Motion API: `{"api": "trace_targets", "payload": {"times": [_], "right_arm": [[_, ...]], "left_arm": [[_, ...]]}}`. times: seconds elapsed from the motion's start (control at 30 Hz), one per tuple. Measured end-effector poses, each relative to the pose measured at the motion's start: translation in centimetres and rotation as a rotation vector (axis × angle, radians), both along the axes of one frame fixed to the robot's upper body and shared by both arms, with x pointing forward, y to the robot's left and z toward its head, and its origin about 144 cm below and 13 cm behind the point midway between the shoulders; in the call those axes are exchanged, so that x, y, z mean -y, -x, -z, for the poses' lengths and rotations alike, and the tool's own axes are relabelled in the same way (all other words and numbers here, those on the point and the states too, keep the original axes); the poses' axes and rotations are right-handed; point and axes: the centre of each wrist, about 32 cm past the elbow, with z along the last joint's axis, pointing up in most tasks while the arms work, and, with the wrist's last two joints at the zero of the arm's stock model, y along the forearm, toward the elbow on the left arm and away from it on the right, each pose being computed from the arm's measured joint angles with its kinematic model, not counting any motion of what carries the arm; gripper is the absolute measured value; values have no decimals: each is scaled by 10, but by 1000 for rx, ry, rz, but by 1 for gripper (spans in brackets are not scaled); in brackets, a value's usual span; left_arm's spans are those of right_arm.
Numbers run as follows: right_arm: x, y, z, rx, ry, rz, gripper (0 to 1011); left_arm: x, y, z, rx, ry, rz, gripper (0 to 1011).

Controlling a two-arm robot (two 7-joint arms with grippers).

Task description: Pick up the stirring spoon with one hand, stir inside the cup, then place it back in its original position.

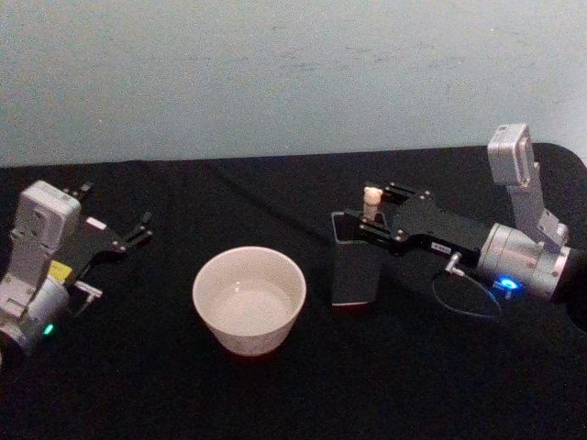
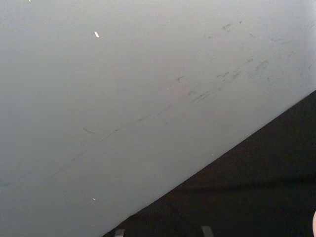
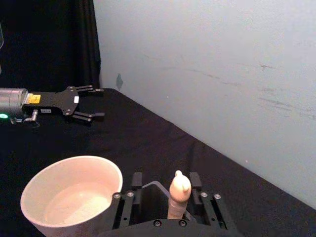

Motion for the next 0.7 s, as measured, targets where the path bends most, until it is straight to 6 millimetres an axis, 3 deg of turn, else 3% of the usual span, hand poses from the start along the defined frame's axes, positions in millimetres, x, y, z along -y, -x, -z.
{"api": "trace_targets", "payload": {"times": [0.33, 0.37, 0.7], "right_arm": [[0, 0, 0, 0, 0, 0, 301], [0, 0, 0, 0, 0, 0, 235], [0, 0, 0, 0, 0, 0, 212]], "left_arm": [[0, 0, 0, 0, 0, 0, 1002], [0, 0, 0, 0, 0, 0, 1001], [0, 0, 0, 0, 0, 0, 1001]]}}
